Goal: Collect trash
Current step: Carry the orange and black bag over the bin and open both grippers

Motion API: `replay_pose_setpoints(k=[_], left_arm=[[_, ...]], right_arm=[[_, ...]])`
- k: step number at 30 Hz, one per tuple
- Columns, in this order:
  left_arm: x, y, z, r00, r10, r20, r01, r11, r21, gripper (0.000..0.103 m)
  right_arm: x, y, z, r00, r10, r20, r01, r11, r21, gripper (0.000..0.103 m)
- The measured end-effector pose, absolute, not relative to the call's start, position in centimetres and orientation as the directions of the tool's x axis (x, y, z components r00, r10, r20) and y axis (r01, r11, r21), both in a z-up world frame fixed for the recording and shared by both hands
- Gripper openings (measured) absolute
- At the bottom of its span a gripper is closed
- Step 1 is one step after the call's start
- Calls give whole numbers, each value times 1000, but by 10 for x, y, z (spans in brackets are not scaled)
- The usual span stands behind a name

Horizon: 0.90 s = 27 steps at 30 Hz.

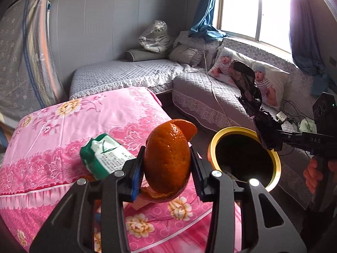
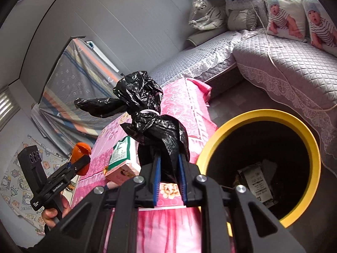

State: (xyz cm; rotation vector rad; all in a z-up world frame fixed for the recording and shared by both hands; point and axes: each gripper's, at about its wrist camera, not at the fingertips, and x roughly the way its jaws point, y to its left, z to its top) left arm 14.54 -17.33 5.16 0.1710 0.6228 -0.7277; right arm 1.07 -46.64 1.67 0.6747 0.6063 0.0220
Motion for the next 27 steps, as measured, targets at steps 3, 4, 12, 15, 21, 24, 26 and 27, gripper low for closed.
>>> replay_pose_setpoints(k=[3, 4, 12, 15, 21, 24, 26, 27], left_arm=[[145, -200, 48, 546, -595, -590, 701, 710, -66, 38], [144, -210, 46, 536, -603, -591, 712, 699, -67, 38], [136, -278, 29, 453, -643, -617, 784, 617, -68, 38], [137, -302, 19, 422, -645, -637, 800, 595, -73, 38], [144, -340, -10, 377, -623, -685, 812, 578, -79, 38], [148, -354, -22, 366, -609, -704, 813, 577, -76, 38], [151, -363, -30, 340, -605, -720, 813, 573, -98, 38], [153, -366, -32, 329, -606, -725, 813, 572, -109, 38]], right_arm=[[4, -480, 7, 826, 177, -534, 214, 779, 589, 14], [2, -484, 4, 825, 162, -541, 229, 780, 582, 14], [-12, -509, -22, 806, 85, -585, 332, 755, 566, 14], [-13, -518, -32, 792, 62, -607, 373, 738, 562, 14], [-12, -531, -54, 765, 67, -640, 422, 699, 578, 14], [-11, -538, -65, 749, 64, -659, 454, 674, 582, 14], [-10, -544, -70, 744, 66, -665, 467, 661, 588, 14], [-10, -547, -72, 742, 65, -667, 472, 656, 589, 14]])
